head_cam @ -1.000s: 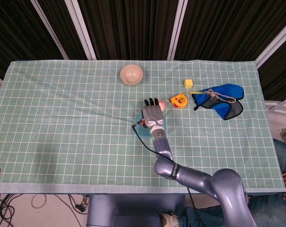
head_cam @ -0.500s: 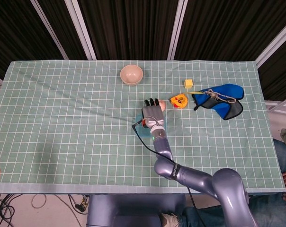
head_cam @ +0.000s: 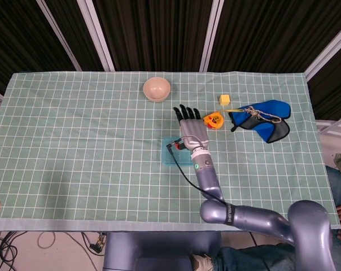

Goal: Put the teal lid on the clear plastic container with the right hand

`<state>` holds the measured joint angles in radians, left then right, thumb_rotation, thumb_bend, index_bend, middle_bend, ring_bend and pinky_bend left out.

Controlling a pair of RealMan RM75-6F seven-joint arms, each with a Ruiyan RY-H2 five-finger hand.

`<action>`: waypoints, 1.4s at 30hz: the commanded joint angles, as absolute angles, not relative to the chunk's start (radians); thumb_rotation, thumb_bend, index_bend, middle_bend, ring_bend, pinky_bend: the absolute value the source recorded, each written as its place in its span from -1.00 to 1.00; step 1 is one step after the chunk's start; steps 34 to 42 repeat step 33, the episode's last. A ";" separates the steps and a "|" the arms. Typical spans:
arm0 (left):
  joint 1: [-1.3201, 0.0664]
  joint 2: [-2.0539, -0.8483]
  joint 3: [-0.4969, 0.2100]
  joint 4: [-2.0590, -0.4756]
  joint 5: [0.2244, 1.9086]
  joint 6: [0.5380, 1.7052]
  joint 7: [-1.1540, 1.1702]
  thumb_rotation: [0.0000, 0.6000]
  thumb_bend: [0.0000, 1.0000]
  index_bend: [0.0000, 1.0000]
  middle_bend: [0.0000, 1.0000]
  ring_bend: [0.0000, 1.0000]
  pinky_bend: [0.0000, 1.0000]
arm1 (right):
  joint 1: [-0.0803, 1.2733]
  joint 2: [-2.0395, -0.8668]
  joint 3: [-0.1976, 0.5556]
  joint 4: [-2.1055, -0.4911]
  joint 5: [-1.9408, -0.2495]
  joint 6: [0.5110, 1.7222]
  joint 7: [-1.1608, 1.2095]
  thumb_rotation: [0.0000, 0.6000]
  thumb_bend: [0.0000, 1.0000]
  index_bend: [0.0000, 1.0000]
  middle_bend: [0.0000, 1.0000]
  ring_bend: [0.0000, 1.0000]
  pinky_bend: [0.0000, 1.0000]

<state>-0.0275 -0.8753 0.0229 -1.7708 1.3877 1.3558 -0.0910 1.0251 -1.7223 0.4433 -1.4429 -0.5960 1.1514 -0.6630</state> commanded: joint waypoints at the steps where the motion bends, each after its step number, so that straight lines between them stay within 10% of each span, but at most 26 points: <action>1: -0.025 -0.879 0.022 -1.766 1.401 1.369 -0.088 1.00 -0.08 -0.82 -1.00 -1.00 -1.00 | 0.835 -1.507 0.349 -1.723 -0.811 1.292 -0.553 1.00 -0.52 -0.96 -0.99 -1.00 -1.00; 19: -0.012 -0.931 0.032 -1.664 1.570 1.491 -0.090 1.00 -0.08 -0.82 -1.00 -1.00 -1.00 | 0.314 -1.254 -0.099 -1.725 -1.422 1.674 -0.168 1.00 -0.52 -0.96 -1.00 -1.00 -1.00; 42: -0.020 -0.946 0.053 -1.595 1.704 1.556 -0.044 1.00 -0.08 -0.82 -1.00 -1.00 -1.00 | 0.159 -1.246 -0.159 -1.604 -1.545 1.734 -0.125 1.00 -0.52 -0.96 -1.00 -1.00 -1.00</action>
